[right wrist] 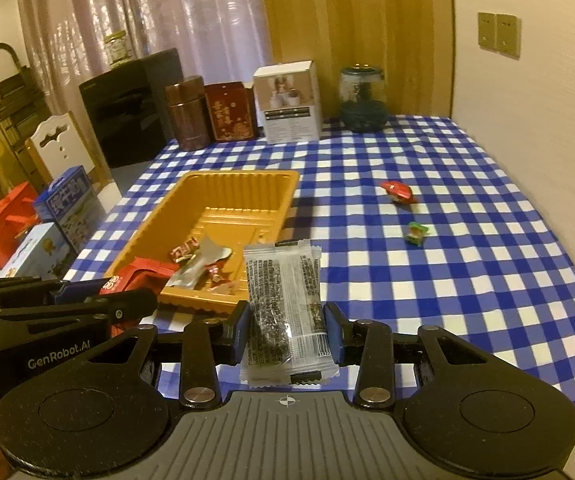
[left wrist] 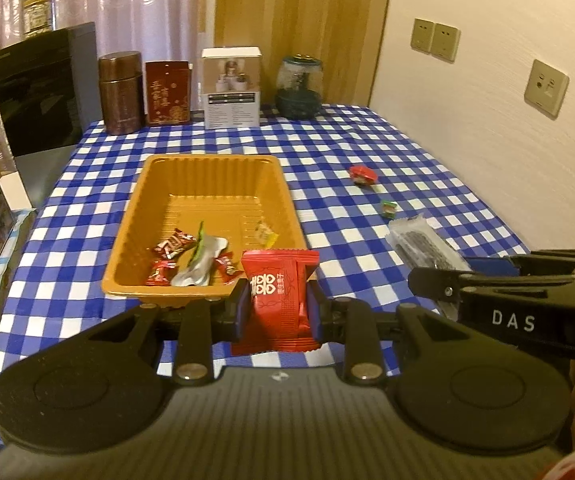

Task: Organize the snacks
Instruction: 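Carry the red candy and seaweed-bar packets toward the orange tray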

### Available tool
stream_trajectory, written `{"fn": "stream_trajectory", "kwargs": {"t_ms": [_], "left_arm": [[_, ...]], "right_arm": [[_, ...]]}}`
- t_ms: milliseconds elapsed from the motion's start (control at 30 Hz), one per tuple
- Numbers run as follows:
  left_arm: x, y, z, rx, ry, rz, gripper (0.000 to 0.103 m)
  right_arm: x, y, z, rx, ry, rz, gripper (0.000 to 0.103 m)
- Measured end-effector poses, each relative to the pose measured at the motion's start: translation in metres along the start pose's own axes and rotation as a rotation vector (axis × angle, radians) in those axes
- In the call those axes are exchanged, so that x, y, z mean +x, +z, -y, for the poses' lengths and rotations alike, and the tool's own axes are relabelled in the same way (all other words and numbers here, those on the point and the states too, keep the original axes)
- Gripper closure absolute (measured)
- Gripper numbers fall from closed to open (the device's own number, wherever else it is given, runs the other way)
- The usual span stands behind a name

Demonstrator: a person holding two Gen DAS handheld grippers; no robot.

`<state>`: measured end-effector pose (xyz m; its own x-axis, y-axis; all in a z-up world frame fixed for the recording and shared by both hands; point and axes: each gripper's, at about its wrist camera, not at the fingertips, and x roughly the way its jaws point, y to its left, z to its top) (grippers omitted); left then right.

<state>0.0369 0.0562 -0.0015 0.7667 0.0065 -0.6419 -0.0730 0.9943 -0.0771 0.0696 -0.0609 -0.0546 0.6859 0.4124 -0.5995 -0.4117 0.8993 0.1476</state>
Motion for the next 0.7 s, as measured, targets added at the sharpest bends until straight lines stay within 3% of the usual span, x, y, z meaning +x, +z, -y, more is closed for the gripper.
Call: {"fn": "stream_trajectory", "kwargs": {"t_ms": [700], "left_arm": [[0.002, 0.005, -0.037, -0.046, 0.032, 0.009, 0.077]], "right_arm": [[0.024, 0.007, -0.026, -0.039, 0.045, -0.010, 0.063]]}}
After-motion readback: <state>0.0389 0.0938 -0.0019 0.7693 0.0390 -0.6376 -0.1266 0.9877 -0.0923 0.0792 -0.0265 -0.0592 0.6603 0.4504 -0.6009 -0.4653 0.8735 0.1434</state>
